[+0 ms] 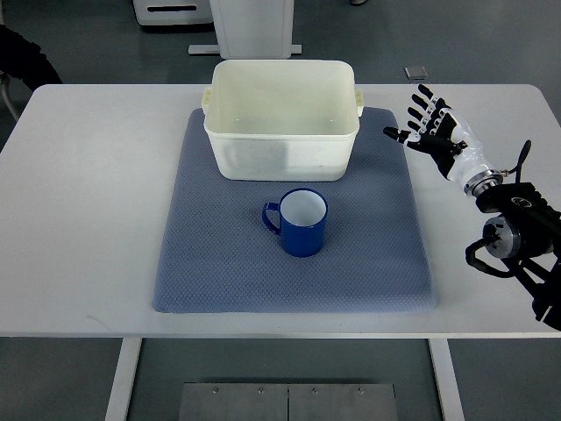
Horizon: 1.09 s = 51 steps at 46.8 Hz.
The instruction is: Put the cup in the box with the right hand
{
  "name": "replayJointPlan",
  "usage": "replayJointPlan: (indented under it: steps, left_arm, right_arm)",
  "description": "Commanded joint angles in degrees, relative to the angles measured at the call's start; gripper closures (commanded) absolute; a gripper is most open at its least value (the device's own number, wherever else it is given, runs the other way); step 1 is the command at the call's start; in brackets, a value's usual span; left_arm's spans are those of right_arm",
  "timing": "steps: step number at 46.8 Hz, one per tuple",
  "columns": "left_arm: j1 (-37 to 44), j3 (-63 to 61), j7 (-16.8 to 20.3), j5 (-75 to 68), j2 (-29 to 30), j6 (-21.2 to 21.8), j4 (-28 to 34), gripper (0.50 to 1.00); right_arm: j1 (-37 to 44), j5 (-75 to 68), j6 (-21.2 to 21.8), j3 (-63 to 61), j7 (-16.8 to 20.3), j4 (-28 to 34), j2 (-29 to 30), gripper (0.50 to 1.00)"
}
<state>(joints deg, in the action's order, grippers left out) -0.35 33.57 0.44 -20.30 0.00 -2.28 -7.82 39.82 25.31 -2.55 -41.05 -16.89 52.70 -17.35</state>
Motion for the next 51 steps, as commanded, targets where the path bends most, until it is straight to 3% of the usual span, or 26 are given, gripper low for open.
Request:
replayJointPlan:
  steps: [1, 39, 51]
  left_arm:
    - [0.0, 0.0, 0.0, 0.0, 0.0, 0.0, 0.0, 0.500]
    - [0.0, 0.0, 0.0, 0.0, 0.0, 0.0, 0.0, 0.500]
    - [0.0, 0.0, 0.0, 0.0, 0.0, 0.0, 0.0, 0.500]
  right_arm:
    - [0.1, 0.0, 0.0, -0.1, 0.0, 0.0, -0.8, 0.500]
    - [0.3, -0.1, 0.2, -0.7, 0.0, 0.5, -1.5, 0.500]
    - [0.3, -0.1, 2.5, -2.5, 0.0, 2.1, -2.1, 0.500]
